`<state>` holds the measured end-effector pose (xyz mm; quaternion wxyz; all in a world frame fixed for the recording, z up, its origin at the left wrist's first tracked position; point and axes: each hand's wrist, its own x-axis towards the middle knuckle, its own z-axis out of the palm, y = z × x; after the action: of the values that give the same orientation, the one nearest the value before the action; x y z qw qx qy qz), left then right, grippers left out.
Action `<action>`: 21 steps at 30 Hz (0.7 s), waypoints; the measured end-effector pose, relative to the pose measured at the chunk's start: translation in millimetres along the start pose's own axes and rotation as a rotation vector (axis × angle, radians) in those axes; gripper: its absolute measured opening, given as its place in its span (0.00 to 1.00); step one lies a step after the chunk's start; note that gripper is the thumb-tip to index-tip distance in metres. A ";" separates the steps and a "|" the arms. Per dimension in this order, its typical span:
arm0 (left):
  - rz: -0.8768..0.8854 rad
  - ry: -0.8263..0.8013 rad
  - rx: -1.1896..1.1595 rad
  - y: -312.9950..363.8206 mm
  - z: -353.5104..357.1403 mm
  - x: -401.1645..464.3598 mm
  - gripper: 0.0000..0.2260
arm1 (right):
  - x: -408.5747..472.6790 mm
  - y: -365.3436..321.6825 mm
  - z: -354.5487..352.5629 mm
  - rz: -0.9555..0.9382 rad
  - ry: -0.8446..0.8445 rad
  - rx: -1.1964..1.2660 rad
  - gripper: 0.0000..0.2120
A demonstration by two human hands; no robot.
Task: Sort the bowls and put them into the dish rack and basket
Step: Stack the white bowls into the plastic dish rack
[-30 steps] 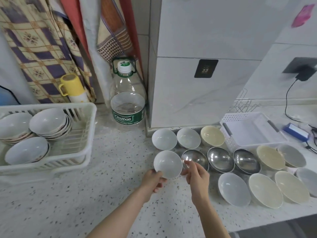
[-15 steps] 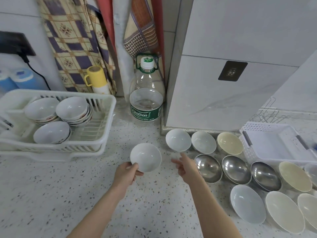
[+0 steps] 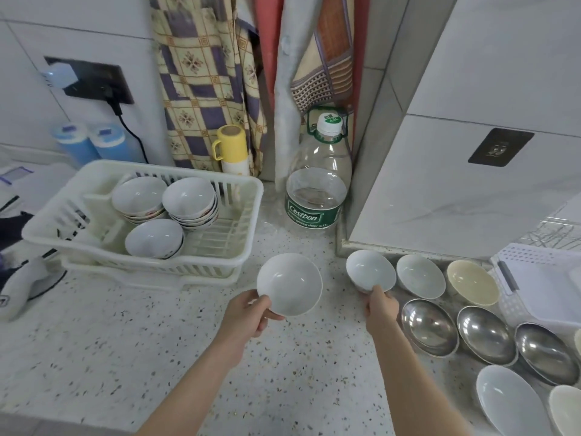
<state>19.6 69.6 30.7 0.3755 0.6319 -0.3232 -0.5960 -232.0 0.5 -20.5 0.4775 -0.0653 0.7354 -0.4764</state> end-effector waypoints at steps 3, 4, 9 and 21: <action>0.046 -0.075 -0.017 15.5 -19.0 -5.1 0.11 | -31.8 8.0 8.3 -0.057 0.023 0.070 0.11; 0.060 -0.095 -0.026 21.6 -27.2 -6.5 0.11 | -44.9 9.2 11.7 -0.084 0.034 0.107 0.11; 0.082 -0.086 -0.104 51.9 -80.9 -7.4 0.11 | -114.8 -0.6 35.7 -0.249 -0.025 0.207 0.07; 0.205 0.311 -0.208 84.2 -264.3 36.0 0.06 | -216.2 5.3 176.6 -0.520 -0.370 -0.267 0.10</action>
<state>289.0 19.6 86.7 0.5427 0.6380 -0.2606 -0.4801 20.7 9.8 97.9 0.4525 -0.3977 0.6510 -0.4618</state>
